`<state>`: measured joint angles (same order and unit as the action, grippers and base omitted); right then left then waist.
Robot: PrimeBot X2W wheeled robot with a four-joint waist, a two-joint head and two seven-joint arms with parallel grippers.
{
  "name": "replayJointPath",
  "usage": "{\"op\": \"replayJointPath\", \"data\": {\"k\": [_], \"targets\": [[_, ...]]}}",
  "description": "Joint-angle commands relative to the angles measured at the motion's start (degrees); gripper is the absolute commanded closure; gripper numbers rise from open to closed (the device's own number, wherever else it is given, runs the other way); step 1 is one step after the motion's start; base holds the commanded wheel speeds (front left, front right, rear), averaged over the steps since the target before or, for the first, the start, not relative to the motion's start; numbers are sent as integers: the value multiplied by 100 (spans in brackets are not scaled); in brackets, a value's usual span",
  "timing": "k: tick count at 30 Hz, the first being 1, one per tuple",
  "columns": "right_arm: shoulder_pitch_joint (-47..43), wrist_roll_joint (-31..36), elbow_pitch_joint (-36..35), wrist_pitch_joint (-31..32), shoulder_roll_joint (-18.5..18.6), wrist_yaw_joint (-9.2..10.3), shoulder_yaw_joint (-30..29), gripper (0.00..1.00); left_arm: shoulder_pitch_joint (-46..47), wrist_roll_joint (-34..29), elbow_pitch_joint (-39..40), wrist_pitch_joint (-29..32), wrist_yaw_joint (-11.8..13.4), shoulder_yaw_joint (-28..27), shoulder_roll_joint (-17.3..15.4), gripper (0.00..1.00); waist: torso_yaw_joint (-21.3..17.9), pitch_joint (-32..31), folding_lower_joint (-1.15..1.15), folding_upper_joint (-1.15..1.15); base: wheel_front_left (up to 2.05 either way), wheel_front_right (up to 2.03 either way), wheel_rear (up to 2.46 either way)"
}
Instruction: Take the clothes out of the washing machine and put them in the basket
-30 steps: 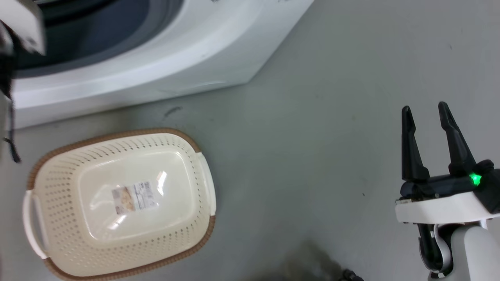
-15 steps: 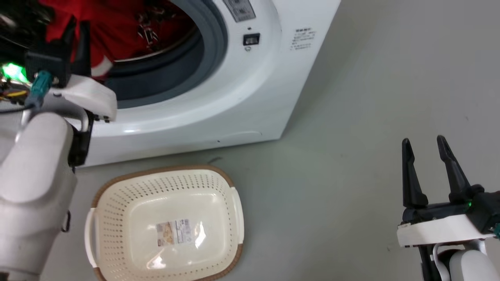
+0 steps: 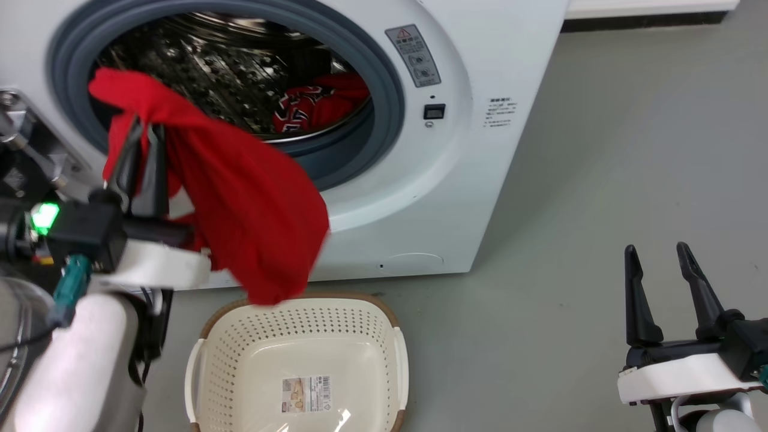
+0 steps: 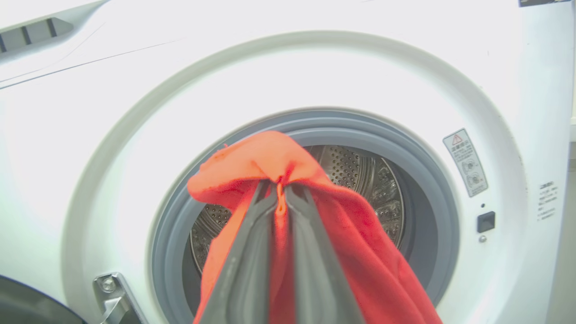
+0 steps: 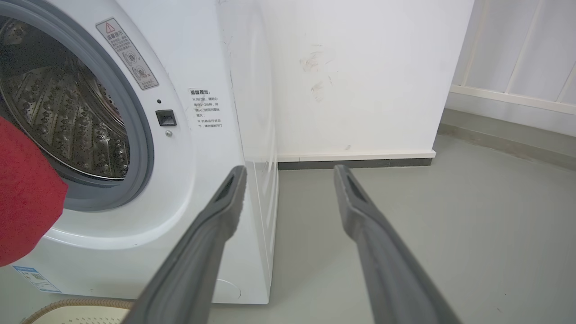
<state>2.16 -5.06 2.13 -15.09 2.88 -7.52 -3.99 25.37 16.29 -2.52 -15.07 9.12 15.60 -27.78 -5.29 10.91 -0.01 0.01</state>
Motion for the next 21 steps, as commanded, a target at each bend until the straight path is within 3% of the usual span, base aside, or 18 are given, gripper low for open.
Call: {"op": "replayJointPath", "data": {"k": [1,10,21], "targets": [[-80,9,13,-12,-1,6,-25,0,-393,6,233,-16,-30,-72,57,100,129,-112,1,-1,0,0,0],[-78,73,-56,-12,-1,6,-79,0,-1379,148,136,-15,-86,39,209,100,287,37,1,-1,0,0,0],[200,185,-166,-12,0,6,-76,0,-1442,131,-1580,-15,-580,419,471,100,231,898,1,-1,0,0,0]]}}
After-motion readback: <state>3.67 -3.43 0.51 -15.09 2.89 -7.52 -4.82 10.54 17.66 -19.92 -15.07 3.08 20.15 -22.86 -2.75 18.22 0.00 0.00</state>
